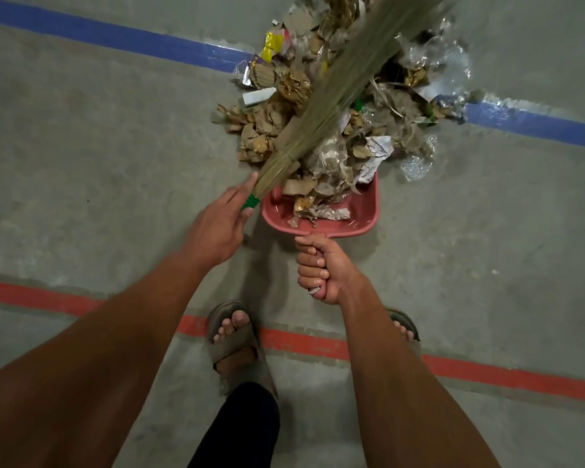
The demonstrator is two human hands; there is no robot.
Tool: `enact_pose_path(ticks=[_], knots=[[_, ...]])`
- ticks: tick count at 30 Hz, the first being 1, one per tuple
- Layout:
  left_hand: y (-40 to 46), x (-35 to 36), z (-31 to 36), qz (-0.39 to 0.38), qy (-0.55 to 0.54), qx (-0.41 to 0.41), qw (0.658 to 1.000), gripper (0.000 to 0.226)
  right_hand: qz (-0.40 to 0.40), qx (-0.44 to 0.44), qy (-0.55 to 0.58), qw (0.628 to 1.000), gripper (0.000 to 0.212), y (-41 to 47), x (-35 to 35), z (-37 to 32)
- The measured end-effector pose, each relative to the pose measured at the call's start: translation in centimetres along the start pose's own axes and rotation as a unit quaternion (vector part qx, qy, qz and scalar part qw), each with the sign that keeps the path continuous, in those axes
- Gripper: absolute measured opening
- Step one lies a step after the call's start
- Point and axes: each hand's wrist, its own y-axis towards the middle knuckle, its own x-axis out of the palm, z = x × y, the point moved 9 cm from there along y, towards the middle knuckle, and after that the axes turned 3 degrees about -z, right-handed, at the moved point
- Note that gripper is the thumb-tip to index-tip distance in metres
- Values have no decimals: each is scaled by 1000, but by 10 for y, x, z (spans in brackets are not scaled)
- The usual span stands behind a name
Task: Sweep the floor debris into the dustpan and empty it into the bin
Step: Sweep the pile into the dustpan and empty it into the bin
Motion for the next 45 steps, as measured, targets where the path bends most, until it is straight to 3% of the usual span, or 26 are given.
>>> enact_pose_path(ticks=[4,11,16,22,26,36,45], knots=[[-34,4,11,-21,-13,28,999,66,23,-5,-4,1000,39,-5,3,0],[-16,-21,10,57,-14,-14,998,64,38,2,-7,999,41,-4,-3,1],[-10,2,14,-17,14,23,999,64,35,6,1,999,41,-6,1,0],[-57,2,35,-13,92,3,996,73,37,14,3,999,43,-30,17,11],[-86,-6,58,-62,103,8,993,73,47,27,-22,998,44,-56,30,23],[-154,-85,146,-116,104,-2,988,79,49,67,-46,995,43,-178,98,53],[-228,-182,294,-127,99,4,987,78,32,82,-73,993,43,-340,180,63]])
